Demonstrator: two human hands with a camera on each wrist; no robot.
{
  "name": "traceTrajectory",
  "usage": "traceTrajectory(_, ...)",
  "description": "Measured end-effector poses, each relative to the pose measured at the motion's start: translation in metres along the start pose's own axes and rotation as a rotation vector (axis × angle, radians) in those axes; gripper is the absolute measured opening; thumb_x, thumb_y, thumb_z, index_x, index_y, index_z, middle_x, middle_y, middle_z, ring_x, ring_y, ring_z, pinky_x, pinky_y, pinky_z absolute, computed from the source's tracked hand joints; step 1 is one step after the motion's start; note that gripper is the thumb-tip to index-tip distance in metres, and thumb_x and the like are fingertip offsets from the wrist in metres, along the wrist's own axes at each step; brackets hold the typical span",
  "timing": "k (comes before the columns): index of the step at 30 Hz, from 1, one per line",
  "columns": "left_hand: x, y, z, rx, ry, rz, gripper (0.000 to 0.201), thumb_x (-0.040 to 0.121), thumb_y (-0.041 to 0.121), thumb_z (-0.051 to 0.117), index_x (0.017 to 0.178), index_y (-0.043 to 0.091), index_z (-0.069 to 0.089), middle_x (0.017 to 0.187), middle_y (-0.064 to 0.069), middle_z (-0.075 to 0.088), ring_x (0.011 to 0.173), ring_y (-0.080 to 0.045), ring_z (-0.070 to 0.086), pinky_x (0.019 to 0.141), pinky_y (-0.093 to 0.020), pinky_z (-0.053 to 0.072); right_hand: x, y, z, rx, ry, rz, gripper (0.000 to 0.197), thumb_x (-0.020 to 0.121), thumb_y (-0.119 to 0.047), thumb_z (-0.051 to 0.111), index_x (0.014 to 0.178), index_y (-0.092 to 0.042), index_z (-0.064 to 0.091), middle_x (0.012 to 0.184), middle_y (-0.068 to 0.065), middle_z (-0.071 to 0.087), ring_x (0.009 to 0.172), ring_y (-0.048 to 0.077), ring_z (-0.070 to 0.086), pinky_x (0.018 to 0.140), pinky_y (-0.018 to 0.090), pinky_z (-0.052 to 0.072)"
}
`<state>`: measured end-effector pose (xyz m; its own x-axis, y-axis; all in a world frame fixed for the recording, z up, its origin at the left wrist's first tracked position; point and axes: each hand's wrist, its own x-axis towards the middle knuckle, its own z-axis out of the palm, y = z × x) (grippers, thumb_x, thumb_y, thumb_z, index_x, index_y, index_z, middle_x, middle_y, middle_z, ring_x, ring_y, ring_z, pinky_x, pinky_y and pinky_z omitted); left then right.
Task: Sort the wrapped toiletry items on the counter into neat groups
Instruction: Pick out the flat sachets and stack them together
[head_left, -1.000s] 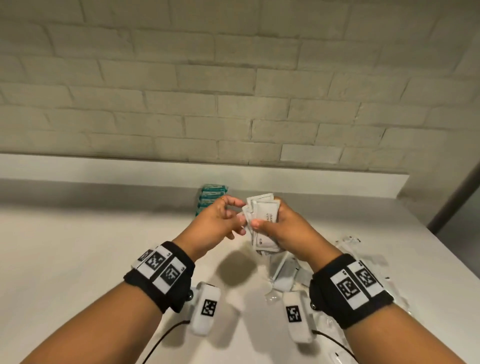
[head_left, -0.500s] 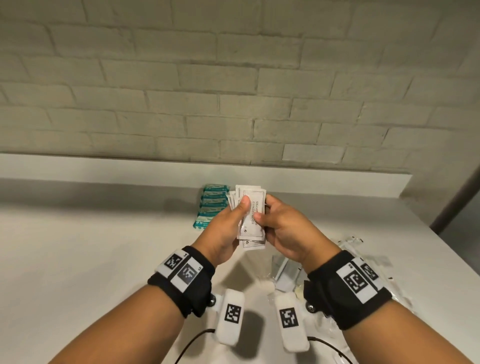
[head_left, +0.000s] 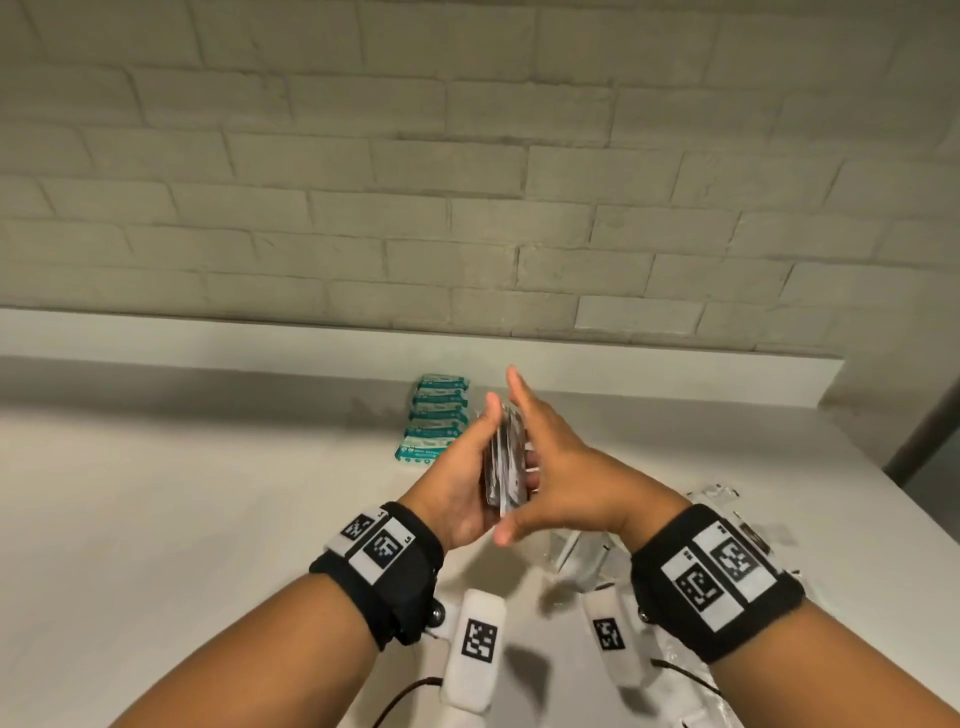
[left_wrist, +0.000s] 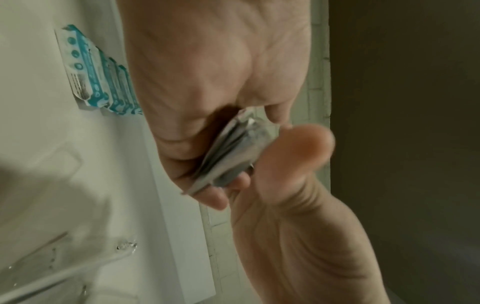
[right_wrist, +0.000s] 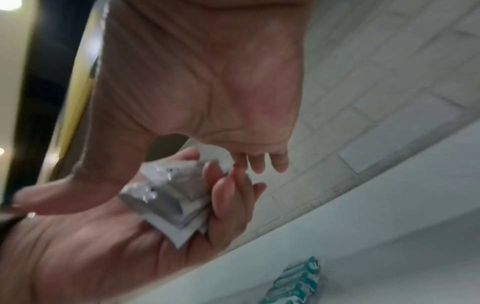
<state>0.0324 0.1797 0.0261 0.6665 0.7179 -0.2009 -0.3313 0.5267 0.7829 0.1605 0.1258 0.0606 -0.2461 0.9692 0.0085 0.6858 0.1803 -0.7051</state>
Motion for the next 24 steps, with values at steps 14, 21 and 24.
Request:
traceTrajectory(14,0.013,-0.015,0.027,-0.135,0.007,-0.027,0.028,0.092,0.028,0.049,0.094,0.006,0.065,0.086,-0.015,0.062,0.079,-0.025,0.066,0.071,-0.034,0.056,-0.010,0.017,-0.013,-0.169,-0.034,-0.080,0.151,0.053,-0.038,0.091,0.133,-0.053,-0.036,0.147,-0.004,0.025,0.137,0.012,0.025,0.112,0.032,0.032)
traceTrajectory(21,0.044,-0.024,0.034,-0.190,0.092,-0.058,0.026,0.086,0.026,0.056,0.101,0.006,0.062,0.083,-0.013,0.062,0.078,-0.026,0.063,0.073,-0.037,0.054,-0.002,0.050,-0.031,0.074,-0.084,0.084,0.148,0.056,-0.031,0.091,0.135,-0.054,-0.032,0.143,-0.014,0.019,0.134,0.010,0.029,0.110,0.033,0.036)
traceTrajectory(24,0.066,-0.023,0.028,-0.256,0.202,0.037,0.016,0.090,0.023,0.050,0.102,0.014,0.055,0.081,-0.008,0.060,0.081,-0.025,0.060,0.081,-0.040,0.049,0.003,0.066,-0.044,0.414,-0.046,0.291,0.125,0.069,-0.035,0.083,0.149,-0.040,-0.014,0.146,0.000,0.038,0.120,0.014,0.050,0.094,0.032,0.046)
